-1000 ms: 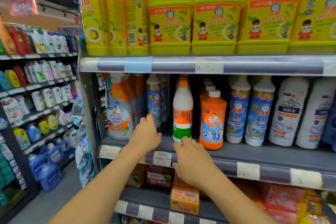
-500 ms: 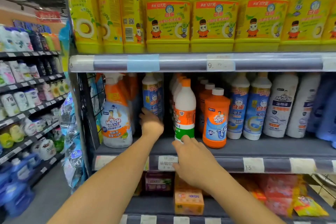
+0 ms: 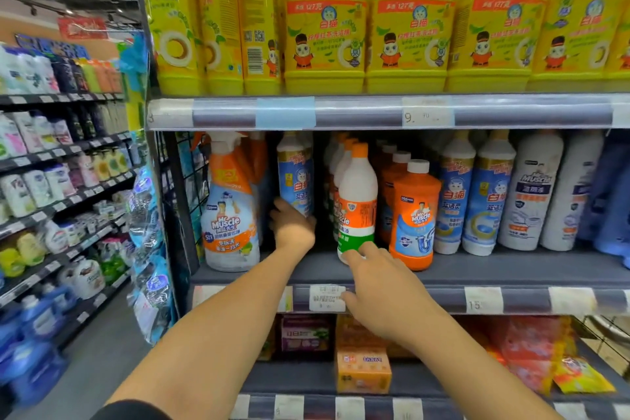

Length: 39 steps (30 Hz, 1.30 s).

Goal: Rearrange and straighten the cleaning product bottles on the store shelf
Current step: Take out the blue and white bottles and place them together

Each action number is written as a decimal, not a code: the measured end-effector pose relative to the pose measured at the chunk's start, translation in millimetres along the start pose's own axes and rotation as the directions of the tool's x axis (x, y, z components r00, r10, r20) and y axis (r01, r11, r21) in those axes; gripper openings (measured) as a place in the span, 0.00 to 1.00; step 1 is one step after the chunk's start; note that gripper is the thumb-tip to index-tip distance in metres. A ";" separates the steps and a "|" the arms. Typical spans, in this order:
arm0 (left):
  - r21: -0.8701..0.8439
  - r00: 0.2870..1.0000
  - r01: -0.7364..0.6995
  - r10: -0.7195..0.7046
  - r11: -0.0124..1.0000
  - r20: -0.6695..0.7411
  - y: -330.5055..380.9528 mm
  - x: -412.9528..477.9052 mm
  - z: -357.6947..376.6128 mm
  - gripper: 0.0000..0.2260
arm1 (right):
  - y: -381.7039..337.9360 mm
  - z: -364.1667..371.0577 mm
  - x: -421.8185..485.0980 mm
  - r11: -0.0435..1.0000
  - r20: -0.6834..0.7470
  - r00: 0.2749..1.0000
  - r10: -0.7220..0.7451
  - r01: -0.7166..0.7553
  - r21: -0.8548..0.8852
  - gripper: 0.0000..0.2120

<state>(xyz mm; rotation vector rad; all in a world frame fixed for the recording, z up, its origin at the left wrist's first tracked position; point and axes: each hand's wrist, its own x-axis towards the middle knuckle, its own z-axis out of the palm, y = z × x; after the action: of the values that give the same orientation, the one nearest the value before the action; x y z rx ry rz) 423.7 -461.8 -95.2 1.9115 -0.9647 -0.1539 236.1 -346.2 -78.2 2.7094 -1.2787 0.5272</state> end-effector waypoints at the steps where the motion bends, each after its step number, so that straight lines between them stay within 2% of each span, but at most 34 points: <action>1: -0.022 1.000 -0.027 0.027 0.999 -0.002 -1.6 -5.2 -1.9 0.31 | 0.4 -1.1 0.3 1.000 -0.010 1.000 0.004 -0.004 0.009 0.25; 3: -0.084 0.998 -0.066 0.065 0.994 -0.014 -4.3 -14.5 -7.6 0.29 | 0.3 -3.4 1.3 1.000 -0.026 1.000 0.008 -0.007 0.026 0.25; 5: -0.125 0.999 -0.037 0.035 0.991 -0.014 -5.0 -21.2 -16.8 0.28 | -1.4 -5.3 3.3 0.999 -0.032 0.999 0.006 -0.005 0.038 0.25; 9: -0.106 0.999 0.013 -0.007 0.994 0.051 -7.7 -33.4 -37.8 0.28 | -6.3 -7.0 9.5 0.999 -0.039 0.999 0.012 -0.010 0.054 0.28; 13: -0.010 0.991 -0.091 0.092 0.996 0.099 -12.7 -54.3 -61.0 0.24 | -8.1 -8.7 17.7 0.998 -0.047 0.998 0.030 -0.028 0.056 0.28; 19: -0.097 0.976 -0.156 0.169 0.983 0.141 -4.2 -90.1 -101.7 0.21 | -14.2 -9.7 33.6 0.994 -0.038 0.997 0.065 -0.061 0.096 0.27; 23: -0.200 0.972 -0.133 0.168 0.971 0.168 -14.8 -126.2 -123.9 0.19 | -20.7 -9.6 45.8 0.978 -0.014 0.995 0.099 -0.094 0.185 0.26; 29: -0.250 0.971 -0.025 0.083 0.968 0.222 -54.7 -172.6 -137.3 0.20 | -30.0 -6.6 73.0 0.923 -0.081 0.983 0.164 -0.124 0.364 0.24; 31: -0.242 0.968 0.008 0.053 0.970 0.247 -63.2 -181.2 -139.2 0.19 | -33.0 -3.2 89.6 0.856 -0.068 0.970 0.235 -0.173 0.487 0.22; 34: -0.257 0.962 0.054 0.019 0.965 0.271 -71.0 -188.5 -139.9 0.19 | -39.0 10.7 120.8 0.680 0.023 0.936 0.351 -0.272 0.681 0.25; 39: -0.266 0.960 0.097 -0.019 0.959 0.280 -79.0 -197.3 -141.9 0.20 | -46.0 40.9 169.6 0.483 0.119 0.867 0.484 -0.378 0.789 0.27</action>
<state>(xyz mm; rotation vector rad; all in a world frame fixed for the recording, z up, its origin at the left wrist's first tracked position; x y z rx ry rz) 401.1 -210.6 -136.9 1.6855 -1.0100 -0.5746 381.8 -450.0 -54.5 2.8119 -2.1146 1.6758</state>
